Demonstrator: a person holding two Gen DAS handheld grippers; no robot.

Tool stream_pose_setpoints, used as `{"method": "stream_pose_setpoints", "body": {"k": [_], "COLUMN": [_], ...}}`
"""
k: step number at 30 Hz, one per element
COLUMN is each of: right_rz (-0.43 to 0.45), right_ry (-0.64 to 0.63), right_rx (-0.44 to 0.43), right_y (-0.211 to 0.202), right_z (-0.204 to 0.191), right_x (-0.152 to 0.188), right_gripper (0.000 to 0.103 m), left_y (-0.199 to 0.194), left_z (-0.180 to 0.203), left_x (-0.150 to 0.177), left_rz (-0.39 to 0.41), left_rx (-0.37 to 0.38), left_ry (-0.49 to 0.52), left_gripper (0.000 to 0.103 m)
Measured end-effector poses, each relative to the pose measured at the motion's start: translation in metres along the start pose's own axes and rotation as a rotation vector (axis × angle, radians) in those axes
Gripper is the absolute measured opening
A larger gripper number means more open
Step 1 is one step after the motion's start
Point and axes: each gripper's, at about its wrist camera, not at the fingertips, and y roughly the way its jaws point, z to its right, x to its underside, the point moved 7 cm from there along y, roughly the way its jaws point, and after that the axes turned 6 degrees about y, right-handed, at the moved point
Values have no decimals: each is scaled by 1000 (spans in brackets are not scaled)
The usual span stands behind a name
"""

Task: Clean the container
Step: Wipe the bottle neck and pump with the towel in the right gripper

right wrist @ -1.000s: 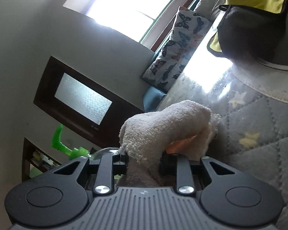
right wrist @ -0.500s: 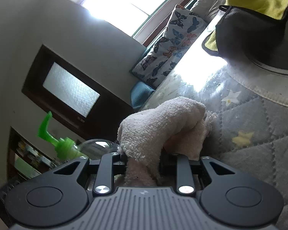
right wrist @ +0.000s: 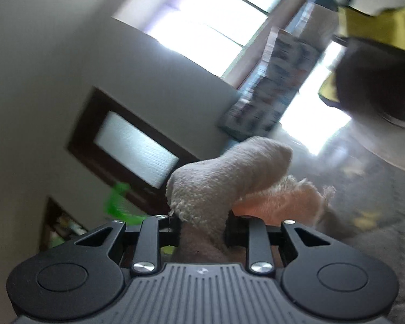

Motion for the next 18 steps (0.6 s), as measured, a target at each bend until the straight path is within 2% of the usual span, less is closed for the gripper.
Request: {"method": "stream_pose_setpoints", "body": {"k": [4, 7, 14, 16, 18], "right_rz": [-32, -70, -62, -50, -17], "right_ry": [6, 14, 23, 27, 47], "right_rx": [72, 162, 148, 119, 31], "right_y": [5, 12, 12, 10, 4], "right_z": [9, 20, 18, 16, 7], "right_x": [1, 6, 6, 5, 0], "right_gripper": [26, 26, 26, 26, 26], "left_y": [5, 10, 23, 28, 29], "left_z": [1, 4, 9, 10, 9], "left_x": [2, 6, 11, 13, 13], "left_rz": [-2, -15, -81, -103, -104], "left_rx": [-8, -26, -31, -34, -34], "left_ry": [3, 19, 32, 39, 39], "left_gripper": [87, 87, 88, 88, 88]}}
